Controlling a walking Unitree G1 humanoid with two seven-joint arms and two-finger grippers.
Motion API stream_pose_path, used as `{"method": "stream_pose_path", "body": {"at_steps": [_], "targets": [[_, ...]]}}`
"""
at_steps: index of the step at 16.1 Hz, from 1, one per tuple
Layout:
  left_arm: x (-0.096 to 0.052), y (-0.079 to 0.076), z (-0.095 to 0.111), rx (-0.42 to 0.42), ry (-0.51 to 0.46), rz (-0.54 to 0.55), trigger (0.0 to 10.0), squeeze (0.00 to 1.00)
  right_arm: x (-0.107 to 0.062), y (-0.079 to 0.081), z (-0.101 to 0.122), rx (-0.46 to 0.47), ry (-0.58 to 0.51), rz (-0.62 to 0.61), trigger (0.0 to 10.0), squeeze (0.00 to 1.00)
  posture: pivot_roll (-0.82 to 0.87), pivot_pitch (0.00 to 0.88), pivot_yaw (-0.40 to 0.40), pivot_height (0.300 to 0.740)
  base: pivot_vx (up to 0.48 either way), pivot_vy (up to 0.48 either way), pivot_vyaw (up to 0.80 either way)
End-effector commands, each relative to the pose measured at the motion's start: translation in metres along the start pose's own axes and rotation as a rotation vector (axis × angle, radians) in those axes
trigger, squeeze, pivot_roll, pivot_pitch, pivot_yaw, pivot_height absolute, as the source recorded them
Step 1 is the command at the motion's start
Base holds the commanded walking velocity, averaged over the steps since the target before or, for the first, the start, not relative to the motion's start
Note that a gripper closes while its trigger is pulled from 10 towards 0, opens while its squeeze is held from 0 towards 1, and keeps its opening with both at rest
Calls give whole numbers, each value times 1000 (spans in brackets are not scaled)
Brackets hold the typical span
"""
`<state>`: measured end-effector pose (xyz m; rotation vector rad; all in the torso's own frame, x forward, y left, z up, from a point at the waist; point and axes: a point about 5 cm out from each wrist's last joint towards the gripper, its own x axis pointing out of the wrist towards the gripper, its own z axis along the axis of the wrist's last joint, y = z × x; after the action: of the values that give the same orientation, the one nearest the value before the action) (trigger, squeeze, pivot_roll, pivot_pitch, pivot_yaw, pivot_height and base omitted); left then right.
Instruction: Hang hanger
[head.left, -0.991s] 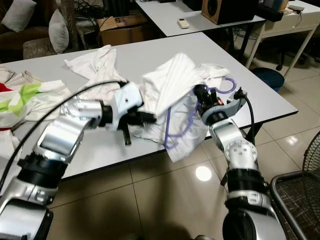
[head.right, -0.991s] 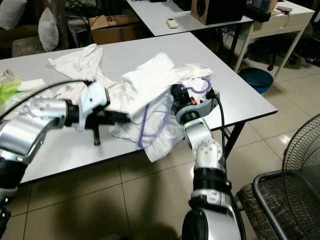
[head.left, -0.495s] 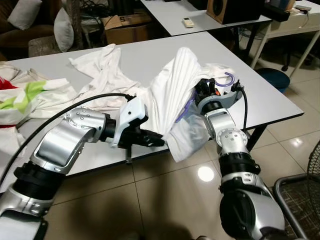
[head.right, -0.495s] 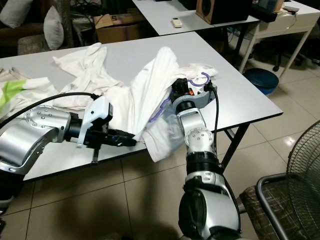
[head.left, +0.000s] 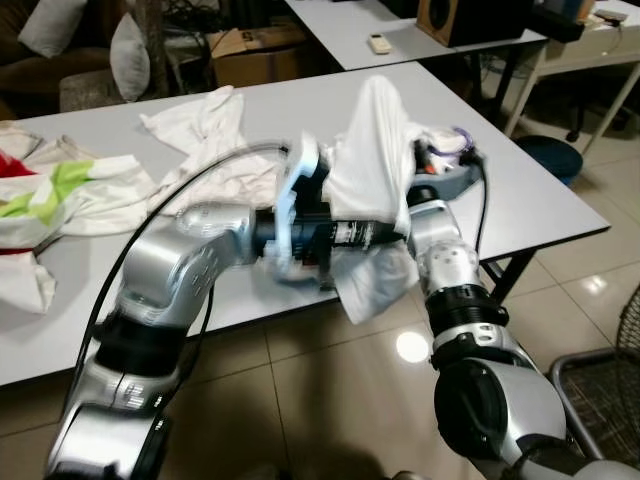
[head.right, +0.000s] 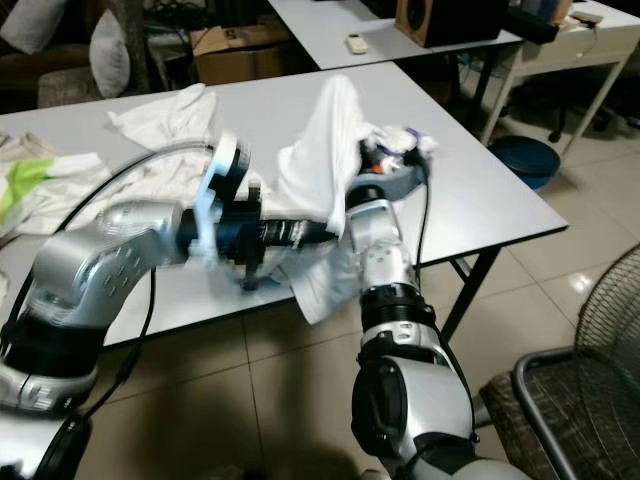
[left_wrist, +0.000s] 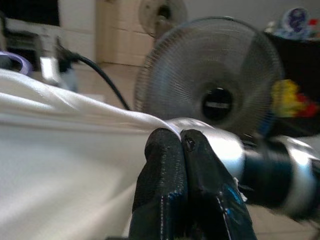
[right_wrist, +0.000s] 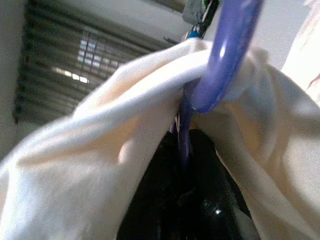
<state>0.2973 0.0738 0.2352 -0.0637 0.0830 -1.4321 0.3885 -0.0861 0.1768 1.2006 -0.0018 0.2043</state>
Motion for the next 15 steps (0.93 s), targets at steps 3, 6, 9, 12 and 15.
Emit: {"method": "stream_pose_path", "body": {"at_steps": [3, 6, 9, 12, 15], "targets": [[-2, 12, 22, 36, -114, 131, 4667, 0, -3, 28, -50, 56, 123, 82, 10000, 0, -25, 0, 71, 740, 0, 0, 0], [4, 18, -16, 139, 216, 255, 10000, 1000, -12, 12, -37, 149, 115, 59, 10000, 0, -59, 0, 75, 740, 0, 0, 0], [3, 18, -13, 125, 199, 255, 10000, 1000, -14, 9, -29, 158, 109, 62, 10000, 0, -68, 0, 73, 740, 0, 0, 0], [-3, 5, -17, 136, 259, 157, 10000, 1000, -15, 8, -26, 131, 122, 64, 10000, 0, -75, 0, 66, 740, 0, 0, 0], [-21, -3, -23, 166, 355, 114, 10000, 1000, -17, 6, -22, 100, 141, 60, 10000, 0, -75, 0, 53, 740, 0, 0, 0]]}}
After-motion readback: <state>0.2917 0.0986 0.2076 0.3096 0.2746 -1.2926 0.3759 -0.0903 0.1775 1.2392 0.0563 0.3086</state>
